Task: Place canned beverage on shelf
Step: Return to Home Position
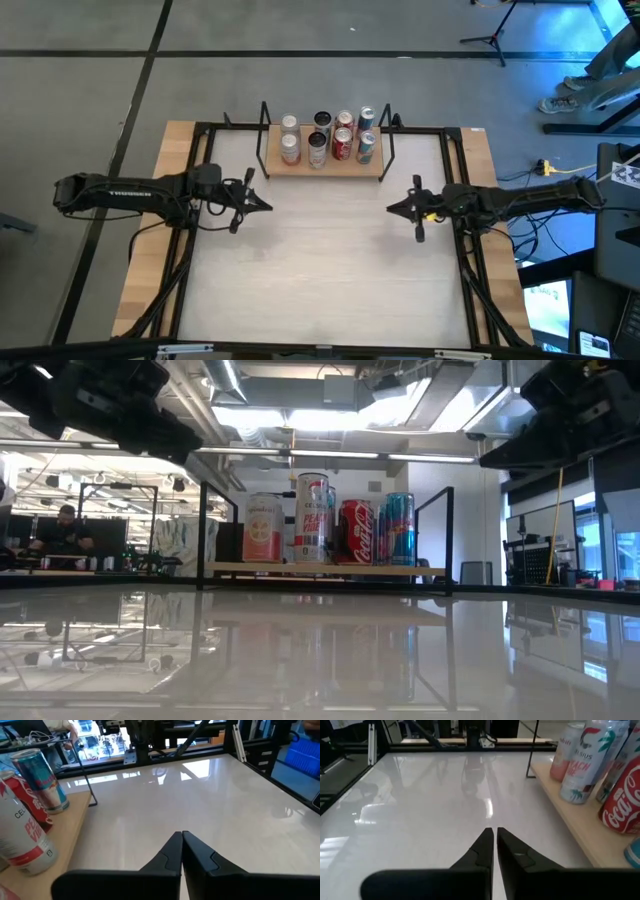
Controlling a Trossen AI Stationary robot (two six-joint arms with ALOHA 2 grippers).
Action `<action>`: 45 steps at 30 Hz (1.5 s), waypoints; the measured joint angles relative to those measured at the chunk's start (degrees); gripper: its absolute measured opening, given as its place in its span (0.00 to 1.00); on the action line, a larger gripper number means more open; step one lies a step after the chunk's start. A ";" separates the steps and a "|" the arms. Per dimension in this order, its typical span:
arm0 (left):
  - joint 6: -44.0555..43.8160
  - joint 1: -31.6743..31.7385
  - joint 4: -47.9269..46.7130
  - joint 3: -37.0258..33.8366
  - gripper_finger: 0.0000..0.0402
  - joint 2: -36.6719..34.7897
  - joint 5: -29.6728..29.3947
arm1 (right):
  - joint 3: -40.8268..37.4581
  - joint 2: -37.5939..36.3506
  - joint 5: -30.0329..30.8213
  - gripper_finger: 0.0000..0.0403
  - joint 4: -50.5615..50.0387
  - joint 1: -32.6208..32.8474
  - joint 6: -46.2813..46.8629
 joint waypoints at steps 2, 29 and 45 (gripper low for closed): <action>-0.02 0.31 -0.27 0.00 0.00 0.00 0.03 | -0.98 -1.61 -0.04 0.05 -0.17 0.00 0.02; -15.27 -13.26 11.39 -15.19 0.00 -12.64 -24.49 | -13.24 -21.40 2.88 0.05 -0.23 0.09 3.20; -14.84 -16.88 -10.16 -15.69 0.00 -32.98 -26.77 | -15.01 -27.96 -0.02 0.05 -0.40 0.09 1.60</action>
